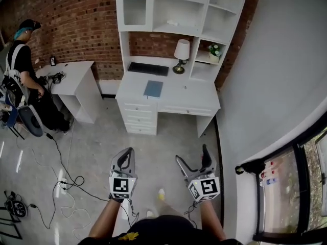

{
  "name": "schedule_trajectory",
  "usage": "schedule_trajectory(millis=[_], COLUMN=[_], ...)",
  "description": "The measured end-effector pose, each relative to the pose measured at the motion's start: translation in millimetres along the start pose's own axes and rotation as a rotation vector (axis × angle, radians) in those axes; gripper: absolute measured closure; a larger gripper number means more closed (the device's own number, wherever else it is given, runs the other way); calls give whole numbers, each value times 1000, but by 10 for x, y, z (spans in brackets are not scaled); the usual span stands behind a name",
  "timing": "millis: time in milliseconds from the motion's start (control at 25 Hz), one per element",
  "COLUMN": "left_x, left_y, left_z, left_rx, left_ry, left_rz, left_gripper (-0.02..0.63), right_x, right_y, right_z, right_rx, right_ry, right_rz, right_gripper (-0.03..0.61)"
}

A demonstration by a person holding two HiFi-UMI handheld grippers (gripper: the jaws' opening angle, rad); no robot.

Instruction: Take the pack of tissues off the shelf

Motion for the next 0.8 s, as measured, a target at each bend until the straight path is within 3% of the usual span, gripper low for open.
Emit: schedule_trajectory(millis=[320, 800], left_x=[979, 1603], left_y=[207, 346], left_z=[-226, -369], left_rx=[17, -10], left_ry=[29, 53], left_rz=[21, 27], left_gripper=[596, 596], right_x=[905, 1319], right_y=[69, 113], right_z=[522, 1003], right_rx=[8, 7], right_ry=[28, 7], right_rz=[24, 27], right_gripper=[106, 106])
Point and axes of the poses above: the fingertips, and each gripper's own axes: x forward along the fingers, z to its right, y out of its top, the point moved 4 cm from there along -x, backward along the fingers, and after that the axes turned 12 degrees about -y, right-handed, at the moved point
